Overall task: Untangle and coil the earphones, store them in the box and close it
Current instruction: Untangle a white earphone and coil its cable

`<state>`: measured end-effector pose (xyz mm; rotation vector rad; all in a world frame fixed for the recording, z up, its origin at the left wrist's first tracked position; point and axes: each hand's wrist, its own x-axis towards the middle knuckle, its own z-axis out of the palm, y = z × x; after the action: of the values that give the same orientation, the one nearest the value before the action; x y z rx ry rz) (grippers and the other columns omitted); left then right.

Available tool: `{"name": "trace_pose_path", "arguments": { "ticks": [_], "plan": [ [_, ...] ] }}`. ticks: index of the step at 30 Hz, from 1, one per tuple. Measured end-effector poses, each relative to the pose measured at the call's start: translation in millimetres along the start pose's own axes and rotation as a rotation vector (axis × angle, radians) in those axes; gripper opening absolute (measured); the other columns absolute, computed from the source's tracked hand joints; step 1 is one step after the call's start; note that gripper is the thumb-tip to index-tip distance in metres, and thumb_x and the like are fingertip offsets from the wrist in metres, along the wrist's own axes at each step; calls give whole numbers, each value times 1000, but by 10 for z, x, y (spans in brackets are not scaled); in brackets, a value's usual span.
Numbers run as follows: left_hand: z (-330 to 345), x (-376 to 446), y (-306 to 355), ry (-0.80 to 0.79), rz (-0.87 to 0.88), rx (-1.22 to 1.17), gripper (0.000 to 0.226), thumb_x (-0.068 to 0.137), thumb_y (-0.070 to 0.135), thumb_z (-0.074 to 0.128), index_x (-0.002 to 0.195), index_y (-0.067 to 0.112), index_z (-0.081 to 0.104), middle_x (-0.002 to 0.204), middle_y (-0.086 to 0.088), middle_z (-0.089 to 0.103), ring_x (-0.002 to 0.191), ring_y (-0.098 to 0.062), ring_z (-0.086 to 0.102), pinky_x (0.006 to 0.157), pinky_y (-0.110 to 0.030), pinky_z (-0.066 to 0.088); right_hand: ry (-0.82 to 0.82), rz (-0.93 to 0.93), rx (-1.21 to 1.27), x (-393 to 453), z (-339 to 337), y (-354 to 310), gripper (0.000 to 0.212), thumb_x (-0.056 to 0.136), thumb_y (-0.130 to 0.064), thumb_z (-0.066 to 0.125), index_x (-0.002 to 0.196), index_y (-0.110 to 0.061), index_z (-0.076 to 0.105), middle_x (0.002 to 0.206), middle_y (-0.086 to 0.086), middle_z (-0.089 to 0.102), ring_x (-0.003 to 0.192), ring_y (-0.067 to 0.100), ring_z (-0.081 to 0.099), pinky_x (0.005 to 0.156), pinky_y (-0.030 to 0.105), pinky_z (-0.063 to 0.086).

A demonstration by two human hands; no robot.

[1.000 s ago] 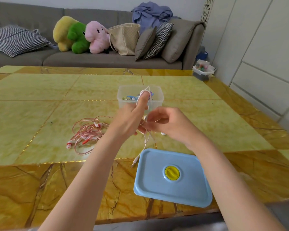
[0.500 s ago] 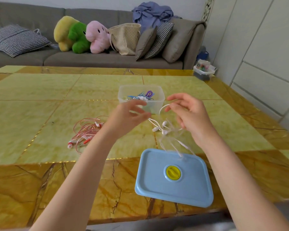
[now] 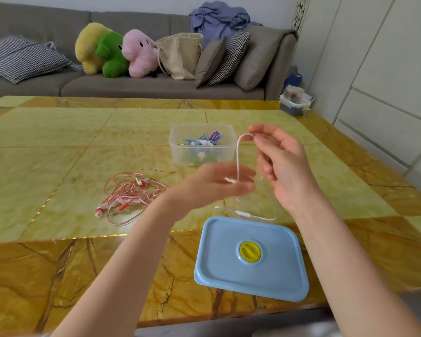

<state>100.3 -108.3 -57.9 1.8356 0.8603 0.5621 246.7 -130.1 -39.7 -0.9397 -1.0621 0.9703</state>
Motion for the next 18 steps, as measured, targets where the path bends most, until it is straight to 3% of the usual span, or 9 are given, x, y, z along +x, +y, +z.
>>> {"name": "trace_pose_path", "arguments": {
  "ticks": [2,4,8,12,15,17,18],
  "plan": [
    [77,72,-54,23,-3,146,13,86,18,65,97,11,68,79,1,68,67,-5,62,73,-18,49,10,-8,-7,-4,19,12,20,92,5,44,92,-9,58,70,-7,68,36,4,27,34,14,20],
    [34,113,-109,130,-27,133,14,90,14,60,92,4,69,68,2,62,50,-1,52,61,-20,46,94,-6,-8,10,-18,12,19,92,5,45,89,-9,58,78,1,69,36,5,26,34,15,19],
    [-167,53,-144,415,-34,88,18,90,17,59,75,18,68,57,11,57,40,-1,45,57,-24,40,415,6,5,69,-194,22,24,88,9,44,81,-11,55,78,7,64,37,6,28,34,16,21],
    [-213,17,-133,644,-52,147,20,88,28,63,71,18,67,54,7,52,39,-2,42,48,-20,34,515,-65,-219,103,-262,91,31,86,8,40,72,-17,52,73,1,61,40,5,37,39,17,30],
    [-225,10,-92,817,-115,366,16,86,28,61,75,16,65,55,3,48,49,-12,42,49,-27,29,365,-258,-571,85,-221,91,21,87,-6,52,77,-24,56,75,-4,63,61,3,52,60,19,40],
    [-284,-4,-83,911,-147,353,11,85,27,59,80,17,61,61,3,44,54,-11,39,50,-26,28,109,-274,-803,53,-184,120,5,85,-22,64,81,-21,61,68,-8,60,59,-1,51,59,20,40],
    [-315,-9,-95,927,-152,318,10,86,28,59,84,18,60,69,2,45,58,-11,40,52,-27,29,6,-254,-924,39,-167,157,11,82,-30,68,79,-20,63,64,-10,58,54,1,48,58,24,40]
  ]
}}
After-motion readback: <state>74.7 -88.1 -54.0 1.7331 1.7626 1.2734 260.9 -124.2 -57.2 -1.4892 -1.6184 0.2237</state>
